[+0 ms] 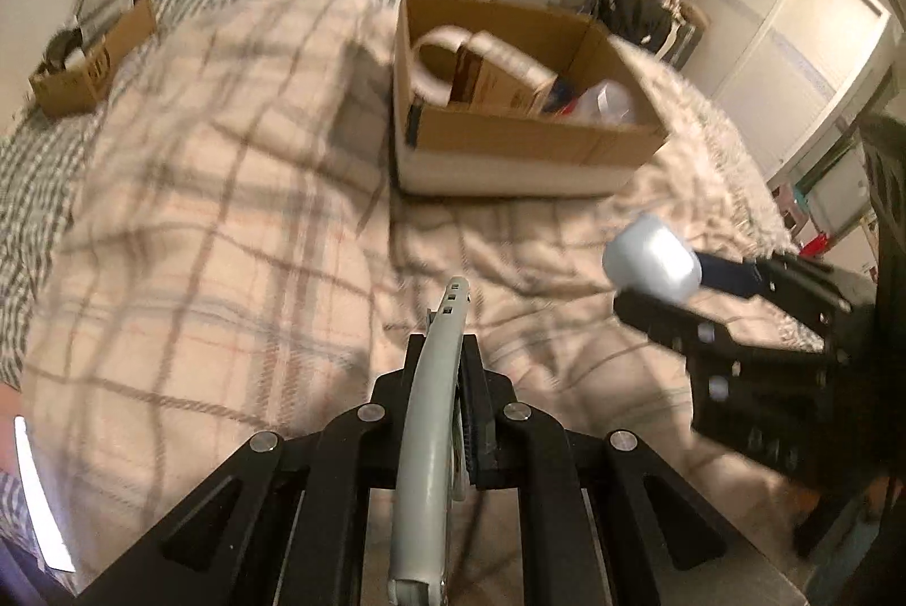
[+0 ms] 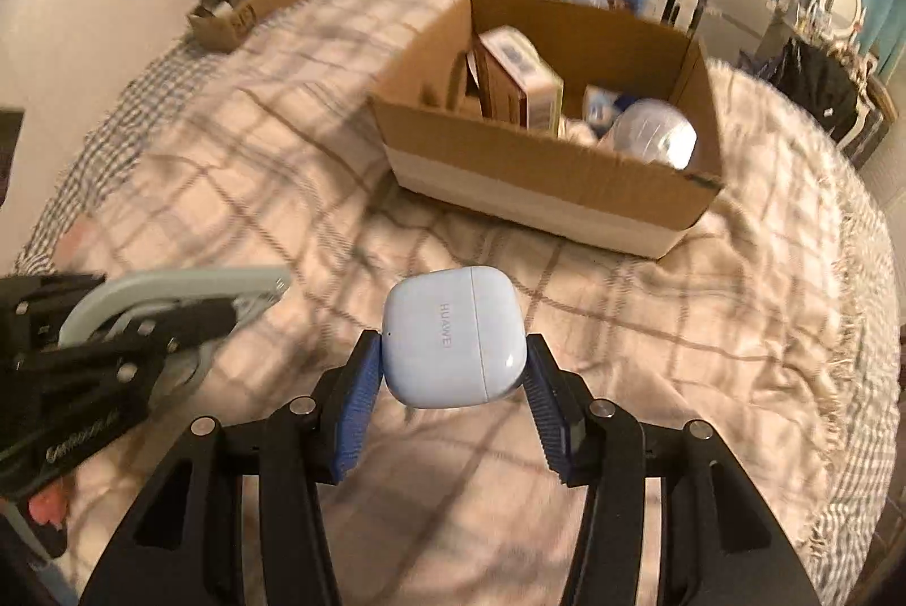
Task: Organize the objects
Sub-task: 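Grasp the white earbud case with the right tool while the left tool holds the clip, then carry the clip and earbud case over the cardboard box and release both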
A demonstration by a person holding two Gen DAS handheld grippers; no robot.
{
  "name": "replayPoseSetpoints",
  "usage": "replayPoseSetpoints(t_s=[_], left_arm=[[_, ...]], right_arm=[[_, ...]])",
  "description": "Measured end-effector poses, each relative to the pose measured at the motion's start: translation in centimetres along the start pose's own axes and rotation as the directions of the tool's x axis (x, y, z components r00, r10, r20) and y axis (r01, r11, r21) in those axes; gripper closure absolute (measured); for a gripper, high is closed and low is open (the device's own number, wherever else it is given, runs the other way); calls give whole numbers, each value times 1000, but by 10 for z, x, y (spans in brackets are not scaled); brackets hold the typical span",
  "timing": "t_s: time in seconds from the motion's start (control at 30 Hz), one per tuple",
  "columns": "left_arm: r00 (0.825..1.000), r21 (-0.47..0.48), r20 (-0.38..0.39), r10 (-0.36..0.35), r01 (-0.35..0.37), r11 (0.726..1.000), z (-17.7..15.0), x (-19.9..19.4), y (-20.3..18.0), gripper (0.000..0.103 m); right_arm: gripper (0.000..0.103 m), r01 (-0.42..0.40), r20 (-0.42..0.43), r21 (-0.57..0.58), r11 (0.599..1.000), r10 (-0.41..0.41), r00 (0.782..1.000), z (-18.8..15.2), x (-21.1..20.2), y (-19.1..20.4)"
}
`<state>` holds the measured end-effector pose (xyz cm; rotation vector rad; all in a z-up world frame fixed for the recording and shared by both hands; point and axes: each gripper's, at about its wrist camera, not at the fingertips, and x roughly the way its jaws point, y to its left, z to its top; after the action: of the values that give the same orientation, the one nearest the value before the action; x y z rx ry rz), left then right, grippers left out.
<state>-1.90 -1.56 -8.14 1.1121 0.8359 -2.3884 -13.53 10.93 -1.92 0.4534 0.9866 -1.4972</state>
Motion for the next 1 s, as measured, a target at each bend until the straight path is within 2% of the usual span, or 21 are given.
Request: replayPoseSetpoints(t_s=[0.3, 0.5, 0.7, 1.0], left_arm=[[993, 37, 117, -6, 2, 999, 19, -42, -30, 93], [986, 67, 165, -3, -9, 998, 53, -46, -44, 93], [984, 90, 179, 14, -31, 995, 101, -25, -52, 93], [983, 92, 183, 25, -43, 995, 182, 39, -57, 93]], right_arm=[[54, 22, 109, -32, 999, -18, 994, 1, -65, 7], [54, 34, 169, -6, 999, -33, 985, 24, -88, -20], [54, 57, 200, 29, 998, -62, 978, 72, -81, -61], [54, 78, 174, 60, 995, -88, 981, 144, -23, -106]])
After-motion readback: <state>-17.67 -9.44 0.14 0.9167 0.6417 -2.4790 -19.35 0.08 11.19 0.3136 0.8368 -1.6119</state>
